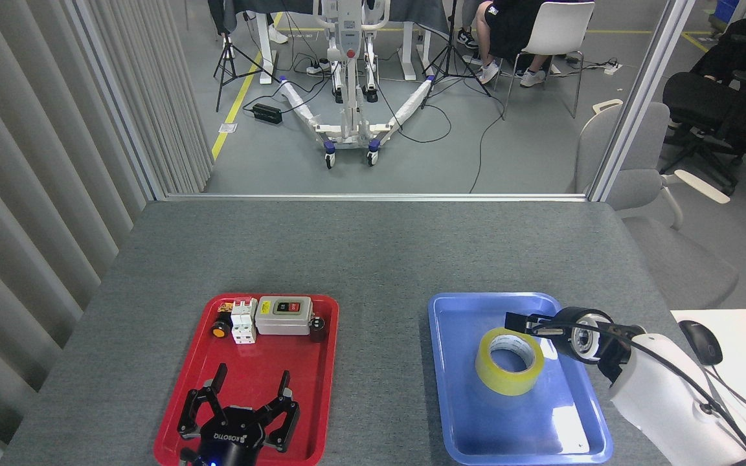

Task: Place and move tape with both arms
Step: 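Open the right gripper and withdraw it from the tape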

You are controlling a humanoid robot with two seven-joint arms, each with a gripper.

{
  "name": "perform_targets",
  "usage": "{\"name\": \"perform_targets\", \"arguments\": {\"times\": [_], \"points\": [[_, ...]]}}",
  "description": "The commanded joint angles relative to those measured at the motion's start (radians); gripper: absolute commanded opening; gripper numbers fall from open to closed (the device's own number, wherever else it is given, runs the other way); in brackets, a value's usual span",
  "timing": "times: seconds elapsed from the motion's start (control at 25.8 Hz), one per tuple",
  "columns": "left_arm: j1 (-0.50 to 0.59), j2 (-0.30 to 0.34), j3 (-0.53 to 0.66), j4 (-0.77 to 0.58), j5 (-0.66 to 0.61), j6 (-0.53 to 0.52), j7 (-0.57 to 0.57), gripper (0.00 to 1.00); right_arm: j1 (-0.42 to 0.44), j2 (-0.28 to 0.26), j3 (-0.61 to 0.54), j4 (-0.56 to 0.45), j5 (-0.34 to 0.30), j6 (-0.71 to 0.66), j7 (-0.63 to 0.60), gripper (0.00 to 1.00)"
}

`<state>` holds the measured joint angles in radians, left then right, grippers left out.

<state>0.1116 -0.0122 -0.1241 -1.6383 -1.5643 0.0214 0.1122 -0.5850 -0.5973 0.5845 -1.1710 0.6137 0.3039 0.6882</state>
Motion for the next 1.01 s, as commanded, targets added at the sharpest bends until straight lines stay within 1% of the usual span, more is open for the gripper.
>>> {"name": "perform_targets", "arguments": {"times": [0.0, 0.04, 0.08, 0.12, 0.15, 0.19, 0.23, 0.31, 0.39, 0.46, 0.62, 0.66, 0.74, 0.81, 0.89, 0.97], "points": [[0.002, 0.004, 0.0, -0.002, 0.0, 0.006, -0.002, 1.0, 0.122, -0.004, -0.17, -0.119, 0.181, -0.068, -0.128, 0.99], [0.003, 0.003, 0.0, -0.002, 0.0, 0.005, -0.002, 1.0, 0.159, 0.019, -0.229, -0.13, 0.264, -0.097, -0.177, 0.99], [0.003, 0.004, 0.0, -0.002, 0.0, 0.003, 0.0, 1.0, 0.206, 0.062, -0.302, -0.136, 0.368, -0.147, -0.243, 0.99], [0.002, 0.004, 0.0, 0.0, 0.001, 0.003, 0.0, 1.0, 0.241, 0.094, -0.367, -0.139, 0.451, -0.2, -0.302, 0.99], [0.002, 0.004, 0.0, -0.002, 0.001, 0.003, -0.002, 1.0, 0.267, 0.125, -0.43, -0.139, 0.524, -0.25, -0.363, 0.99], [0.0, 0.004, 0.0, -0.003, 0.001, 0.0, 0.0, 1.0, 0.295, 0.151, -0.492, -0.139, 0.572, -0.304, -0.437, 0.99], [0.0, 0.004, 0.0, -0.003, 0.001, -0.003, 0.0, 1.0, 0.324, 0.177, -0.54, -0.141, 0.587, -0.361, -0.516, 0.99], [0.0, 0.006, 0.0, -0.002, 0.001, -0.005, 0.003, 1.0, 0.366, 0.197, -0.589, -0.148, 0.6, -0.457, -0.654, 1.0], [-0.001, 0.006, 0.0, 0.0, 0.001, -0.005, 0.003, 1.0, 0.383, 0.2, -0.598, -0.162, 0.63, -0.468, -0.7, 1.0], [-0.003, 0.006, 0.0, 0.0, 0.001, -0.005, 0.003, 1.0, 0.445, 0.2, -0.604, -0.222, 0.644, -0.453, -0.704, 0.99], [-0.004, 0.006, 0.0, 0.002, 0.003, -0.005, 0.003, 1.0, 0.636, 0.217, -0.623, -0.427, 0.646, -0.379, -0.705, 1.0], [-0.004, 0.006, 0.0, 0.002, 0.003, -0.005, 0.004, 1.0, 0.666, 0.22, -0.624, -0.457, 0.646, -0.368, -0.705, 1.0], [-0.004, 0.006, 0.0, 0.002, 0.003, -0.006, 0.004, 1.0, 0.674, 0.243, -0.652, -0.466, 0.647, -0.356, -0.704, 1.0], [-0.004, 0.006, 0.0, 0.002, 0.004, -0.006, 0.004, 1.0, 0.686, 0.29, -0.704, -0.469, 0.647, -0.368, -0.702, 1.0], [-0.003, 0.006, 0.001, 0.002, 0.004, -0.006, 0.004, 1.0, 0.699, 0.336, -0.726, -0.47, 0.652, -0.376, -0.702, 1.0], [-0.004, 0.008, 0.001, 0.002, 0.004, -0.006, 0.004, 1.0, 0.72, 0.35, -0.744, -0.47, 0.667, -0.405, -0.705, 1.0]]}}
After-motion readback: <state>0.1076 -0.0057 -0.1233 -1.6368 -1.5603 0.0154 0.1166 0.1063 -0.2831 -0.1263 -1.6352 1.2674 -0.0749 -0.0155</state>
